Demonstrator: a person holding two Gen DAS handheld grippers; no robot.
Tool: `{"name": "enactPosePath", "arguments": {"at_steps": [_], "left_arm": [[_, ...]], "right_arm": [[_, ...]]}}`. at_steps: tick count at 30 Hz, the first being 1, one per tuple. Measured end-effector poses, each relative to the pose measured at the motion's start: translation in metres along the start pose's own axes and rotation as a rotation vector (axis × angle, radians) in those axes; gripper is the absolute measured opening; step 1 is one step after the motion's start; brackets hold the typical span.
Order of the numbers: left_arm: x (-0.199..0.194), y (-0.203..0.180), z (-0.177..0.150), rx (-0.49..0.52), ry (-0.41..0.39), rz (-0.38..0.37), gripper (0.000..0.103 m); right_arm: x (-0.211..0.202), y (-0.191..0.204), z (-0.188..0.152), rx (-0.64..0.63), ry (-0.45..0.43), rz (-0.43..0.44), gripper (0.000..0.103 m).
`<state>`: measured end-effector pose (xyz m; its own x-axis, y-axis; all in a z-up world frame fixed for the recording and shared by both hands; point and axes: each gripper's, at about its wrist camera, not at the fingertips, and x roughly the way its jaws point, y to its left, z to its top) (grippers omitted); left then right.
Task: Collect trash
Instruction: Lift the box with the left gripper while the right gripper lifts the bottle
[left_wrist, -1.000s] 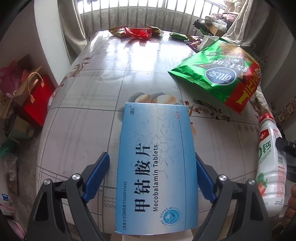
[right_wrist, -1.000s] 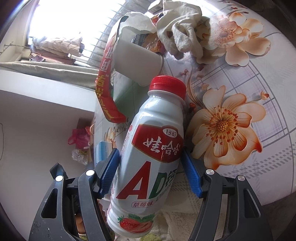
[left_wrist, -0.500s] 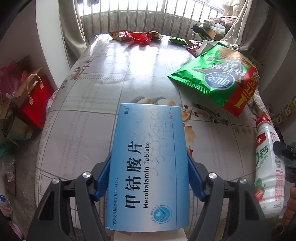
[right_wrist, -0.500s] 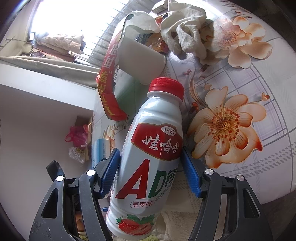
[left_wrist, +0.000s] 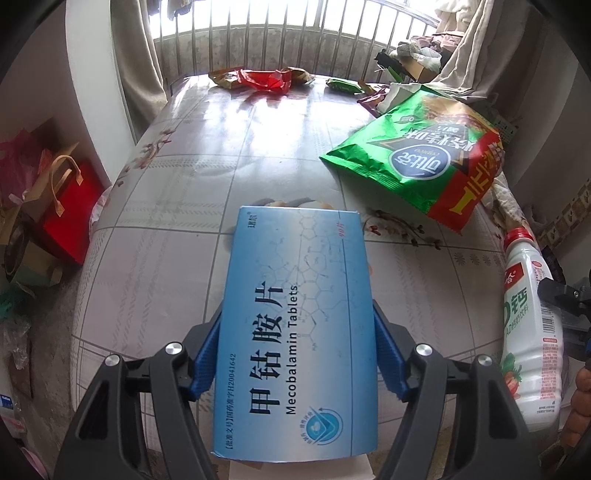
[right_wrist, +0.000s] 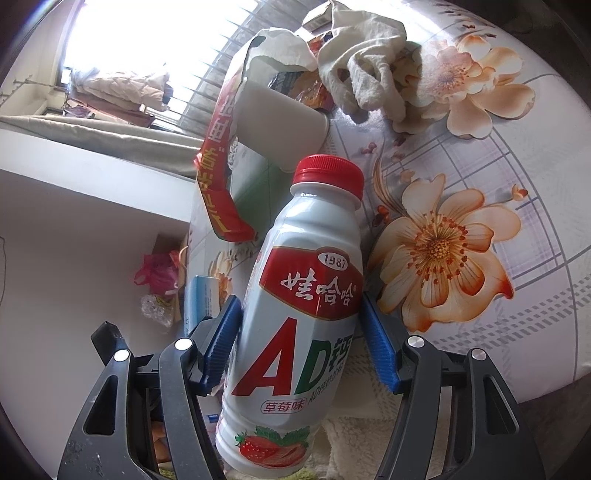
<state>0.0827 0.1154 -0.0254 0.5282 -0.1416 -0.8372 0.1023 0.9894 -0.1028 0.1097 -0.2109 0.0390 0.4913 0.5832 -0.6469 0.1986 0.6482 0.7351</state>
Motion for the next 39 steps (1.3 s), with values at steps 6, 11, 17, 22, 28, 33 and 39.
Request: {"name": "enactPosePath", "arguments": {"at_steps": [6, 11, 17, 22, 28, 33, 39], "left_arm": [[-0.004, -0.007, 0.0, 0.02, -0.013, -0.001, 0.069], [-0.005, -0.009, -0.001, 0.027, -0.015, 0.0, 0.069], [-0.009, -0.011, -0.001, 0.037, -0.025, 0.002, 0.069], [-0.014, -0.013, -0.002, 0.046, -0.037, 0.003, 0.069], [-0.021, -0.015, -0.002, 0.057, -0.053, 0.007, 0.069], [-0.028, -0.02, -0.003, 0.067, -0.067, 0.009, 0.069], [-0.038, -0.028, -0.004, 0.087, -0.088, 0.013, 0.069]], "right_arm": [[-0.002, 0.0, 0.001, -0.005, 0.004, 0.008, 0.06], [-0.003, 0.001, 0.0, -0.006, 0.006, 0.013, 0.06], [-0.002, 0.005, -0.001, -0.01, 0.011, 0.018, 0.06], [-0.002, 0.008, -0.003, -0.015, 0.01, 0.024, 0.06], [-0.003, 0.01, -0.006, -0.021, 0.009, 0.037, 0.06], [-0.005, 0.005, -0.007, -0.015, 0.011, 0.055, 0.06], [-0.012, 0.0, -0.011, -0.013, 0.006, 0.07, 0.06]]}}
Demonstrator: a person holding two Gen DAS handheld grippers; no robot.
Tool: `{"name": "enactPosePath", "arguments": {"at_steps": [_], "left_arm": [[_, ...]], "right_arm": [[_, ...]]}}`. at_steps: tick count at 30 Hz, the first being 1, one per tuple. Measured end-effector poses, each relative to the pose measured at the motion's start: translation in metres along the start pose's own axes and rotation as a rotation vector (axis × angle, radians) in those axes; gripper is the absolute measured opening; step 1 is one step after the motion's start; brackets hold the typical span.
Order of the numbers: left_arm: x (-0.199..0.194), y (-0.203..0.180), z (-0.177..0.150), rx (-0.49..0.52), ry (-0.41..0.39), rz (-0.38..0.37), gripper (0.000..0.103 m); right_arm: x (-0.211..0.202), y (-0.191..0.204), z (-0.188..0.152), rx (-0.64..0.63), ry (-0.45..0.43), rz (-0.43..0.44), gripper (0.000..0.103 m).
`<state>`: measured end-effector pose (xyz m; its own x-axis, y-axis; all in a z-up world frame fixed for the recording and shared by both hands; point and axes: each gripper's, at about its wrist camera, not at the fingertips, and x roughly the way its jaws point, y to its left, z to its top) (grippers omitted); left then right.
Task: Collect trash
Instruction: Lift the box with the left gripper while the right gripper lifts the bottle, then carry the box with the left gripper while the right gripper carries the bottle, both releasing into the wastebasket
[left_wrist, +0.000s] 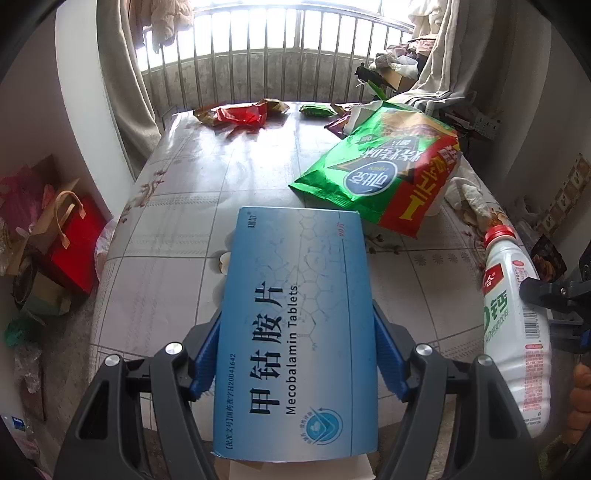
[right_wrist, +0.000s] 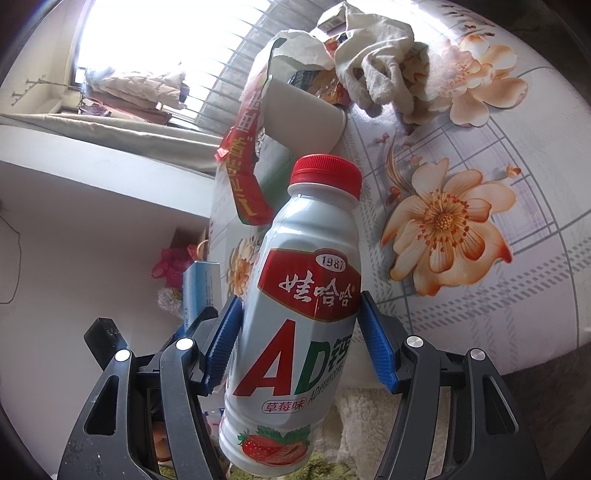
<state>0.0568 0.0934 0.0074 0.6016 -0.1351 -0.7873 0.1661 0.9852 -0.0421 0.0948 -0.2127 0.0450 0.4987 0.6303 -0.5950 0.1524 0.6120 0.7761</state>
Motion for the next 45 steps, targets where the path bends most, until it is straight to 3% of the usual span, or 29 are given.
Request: {"name": "enactPosePath", "arguments": {"at_steps": [10, 23, 36, 40, 45], "left_arm": [[-0.017, -0.022, 0.003, 0.058, -0.038, -0.002, 0.069], [-0.035, -0.09, 0.012, 0.219, -0.081, -0.052, 0.069], [-0.035, -0.217, 0.039, 0.468, -0.065, -0.311, 0.069], [-0.023, -0.275, 0.045, 0.557, 0.009, -0.426, 0.069], [-0.007, -0.353, 0.043, 0.673, 0.1, -0.515, 0.069]], "right_arm": [[-0.024, -0.009, -0.006, 0.001, -0.031, 0.035, 0.06], [-0.076, -0.048, -0.021, 0.064, -0.135, 0.093, 0.06], [-0.169, -0.13, -0.052, 0.229, -0.343, 0.073, 0.06], [-0.195, -0.172, -0.065, 0.329, -0.415, 0.063, 0.06], [-0.218, -0.221, -0.082, 0.466, -0.483, 0.063, 0.06]]}}
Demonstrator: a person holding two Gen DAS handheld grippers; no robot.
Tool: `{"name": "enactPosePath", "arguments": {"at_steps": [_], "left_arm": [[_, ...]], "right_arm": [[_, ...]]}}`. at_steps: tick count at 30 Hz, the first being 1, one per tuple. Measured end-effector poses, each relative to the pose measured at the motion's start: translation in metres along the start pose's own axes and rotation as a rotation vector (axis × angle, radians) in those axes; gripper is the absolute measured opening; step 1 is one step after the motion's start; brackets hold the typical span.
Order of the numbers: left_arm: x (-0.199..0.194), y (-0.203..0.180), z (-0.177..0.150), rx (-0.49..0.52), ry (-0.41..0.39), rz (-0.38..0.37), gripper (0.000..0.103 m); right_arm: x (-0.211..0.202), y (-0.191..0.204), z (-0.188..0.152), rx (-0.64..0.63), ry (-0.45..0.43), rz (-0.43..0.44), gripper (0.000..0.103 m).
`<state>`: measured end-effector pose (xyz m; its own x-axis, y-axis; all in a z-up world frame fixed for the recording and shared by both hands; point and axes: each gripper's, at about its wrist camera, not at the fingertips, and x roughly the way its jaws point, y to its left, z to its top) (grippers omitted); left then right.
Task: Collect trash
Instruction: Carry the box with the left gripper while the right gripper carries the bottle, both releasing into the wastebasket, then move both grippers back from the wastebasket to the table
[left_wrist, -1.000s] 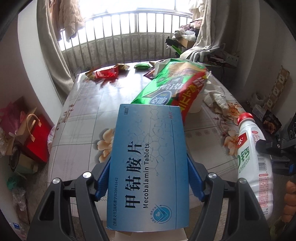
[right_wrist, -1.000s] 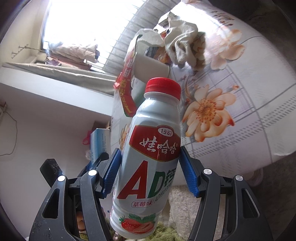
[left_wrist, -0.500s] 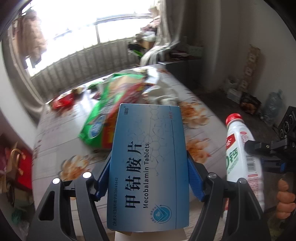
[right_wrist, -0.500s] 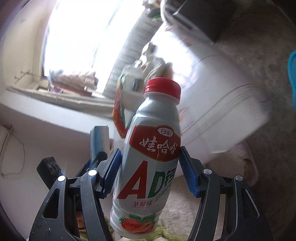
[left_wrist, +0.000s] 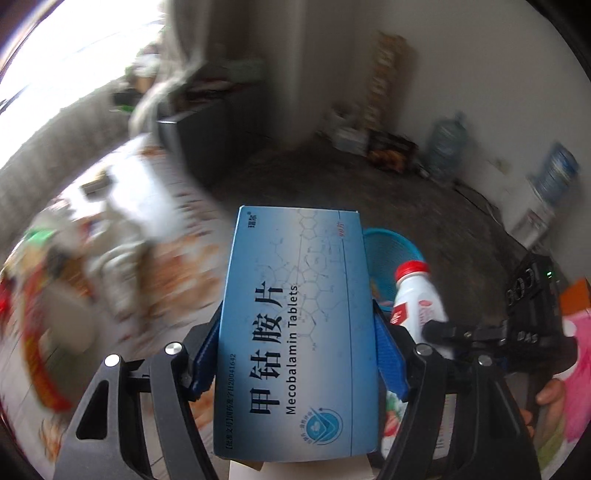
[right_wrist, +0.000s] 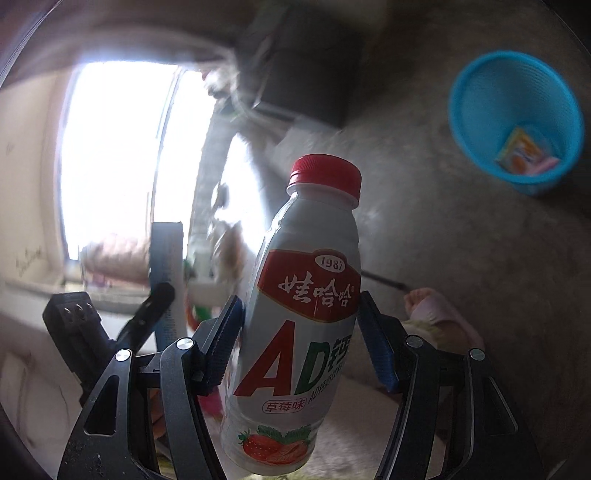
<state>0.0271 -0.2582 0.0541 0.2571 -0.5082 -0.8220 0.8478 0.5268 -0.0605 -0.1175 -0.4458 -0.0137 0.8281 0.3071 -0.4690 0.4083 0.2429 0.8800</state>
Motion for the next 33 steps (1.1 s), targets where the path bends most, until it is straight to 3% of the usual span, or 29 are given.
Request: {"name": "enactPosePath", "arguments": {"at_steps": [5, 10, 17, 19, 23, 25, 33], "left_arm": [[0.063, -0.053, 0.04, 0.082, 0.105, -0.097, 0.069], [0.142, -0.104, 0.068, 0.15, 0.272, -0.184, 0.07], [0.241, -0.143, 0.101, 0.137, 0.398, -0.198, 0.07], [0.262, -0.151, 0.109, 0.111, 0.419, -0.199, 0.081], [0.268, -0.149, 0.118, 0.058, 0.393, -0.182, 0.084], [0.259, -0.144, 0.118, 0.04, 0.384, -0.206, 0.085], [0.211, -0.131, 0.123, 0.09, 0.278, -0.193, 0.085]], "right_arm": [[-0.024, -0.048, 0.024, 0.134, -0.089, -0.02, 0.06], [-0.035, -0.093, 0.049, 0.265, -0.152, -0.029, 0.06], [-0.015, -0.158, 0.1, 0.448, -0.182, 0.031, 0.061], [-0.004, -0.183, 0.115, 0.533, -0.202, 0.042, 0.063], [0.009, -0.221, 0.129, 0.641, -0.238, -0.03, 0.065], [0.009, -0.23, 0.122, 0.666, -0.24, -0.019, 0.065], [0.001, -0.219, 0.101, 0.609, -0.237, -0.035, 0.065]]}}
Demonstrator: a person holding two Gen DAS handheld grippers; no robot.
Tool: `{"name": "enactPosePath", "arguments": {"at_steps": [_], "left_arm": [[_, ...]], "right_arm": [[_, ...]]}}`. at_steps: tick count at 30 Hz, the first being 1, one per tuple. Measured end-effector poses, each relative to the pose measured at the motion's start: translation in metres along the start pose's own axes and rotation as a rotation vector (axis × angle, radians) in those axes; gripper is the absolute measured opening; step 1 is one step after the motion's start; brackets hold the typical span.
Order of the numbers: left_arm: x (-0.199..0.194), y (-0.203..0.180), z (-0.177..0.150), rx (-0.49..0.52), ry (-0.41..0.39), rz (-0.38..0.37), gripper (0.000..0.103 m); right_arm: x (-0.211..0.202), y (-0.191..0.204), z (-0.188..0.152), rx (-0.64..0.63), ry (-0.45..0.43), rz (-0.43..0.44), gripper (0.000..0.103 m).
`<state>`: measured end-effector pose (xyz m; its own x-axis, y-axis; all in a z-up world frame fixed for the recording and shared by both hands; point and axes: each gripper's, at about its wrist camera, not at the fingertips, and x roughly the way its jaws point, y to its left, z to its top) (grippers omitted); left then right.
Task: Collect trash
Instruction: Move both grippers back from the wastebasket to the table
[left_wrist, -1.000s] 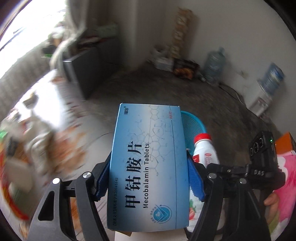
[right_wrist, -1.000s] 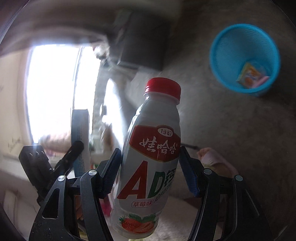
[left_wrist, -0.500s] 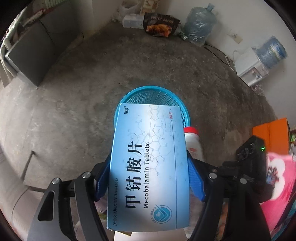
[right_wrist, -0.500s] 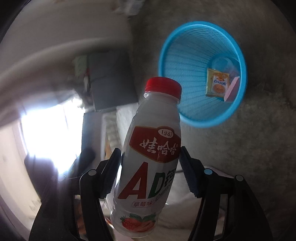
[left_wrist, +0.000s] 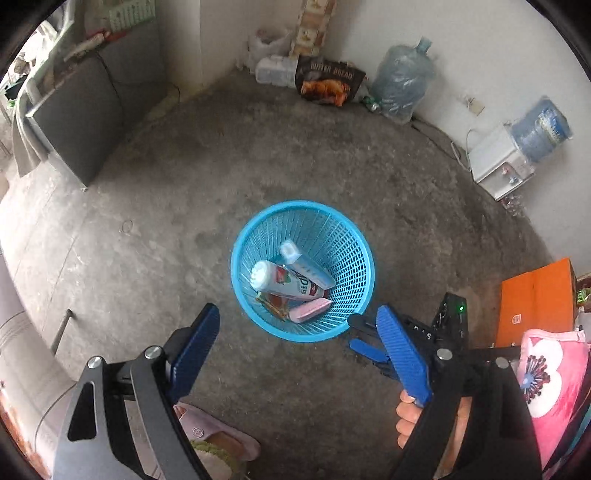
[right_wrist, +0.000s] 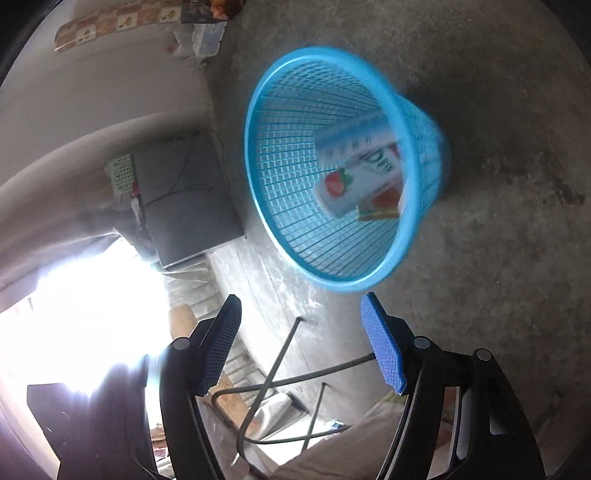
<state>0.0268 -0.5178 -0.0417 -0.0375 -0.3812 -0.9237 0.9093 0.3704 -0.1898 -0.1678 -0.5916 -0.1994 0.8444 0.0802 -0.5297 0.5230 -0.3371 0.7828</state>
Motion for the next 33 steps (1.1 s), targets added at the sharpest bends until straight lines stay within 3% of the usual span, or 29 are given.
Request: {"name": "enactPosePath", "arguments": {"at_steps": [8, 12, 17, 25, 29, 33], "left_arm": [[-0.08, 0.006, -0.035, 0.013, -0.12, -0.019, 0.085], [-0.121, 0.018, -0.067, -0.017, -0.18, -0.013, 0.085], [-0.181, 0.059, -0.13, -0.116, -0.305, 0.016, 0.085], [-0.258, 0.134, -0.243, -0.277, -0.488, 0.234, 0.088], [-0.282, 0.162, -0.301, -0.353, -0.548, 0.337, 0.088], [-0.289, 0.181, -0.335, -0.397, -0.597, 0.433, 0.088]], "right_arm": [[-0.032, 0.012, -0.036, -0.089, -0.004, 0.019, 0.065], [-0.046, 0.032, -0.061, -0.187, 0.0, 0.033, 0.068], [-0.046, 0.073, -0.096, -0.338, 0.053, 0.017, 0.069], [-0.018, 0.15, -0.169, -0.639, 0.151, 0.018, 0.071], [0.017, 0.182, -0.217, -0.76, 0.258, 0.025, 0.071], [0.053, 0.205, -0.264, -0.854, 0.366, 0.02, 0.071]]}}
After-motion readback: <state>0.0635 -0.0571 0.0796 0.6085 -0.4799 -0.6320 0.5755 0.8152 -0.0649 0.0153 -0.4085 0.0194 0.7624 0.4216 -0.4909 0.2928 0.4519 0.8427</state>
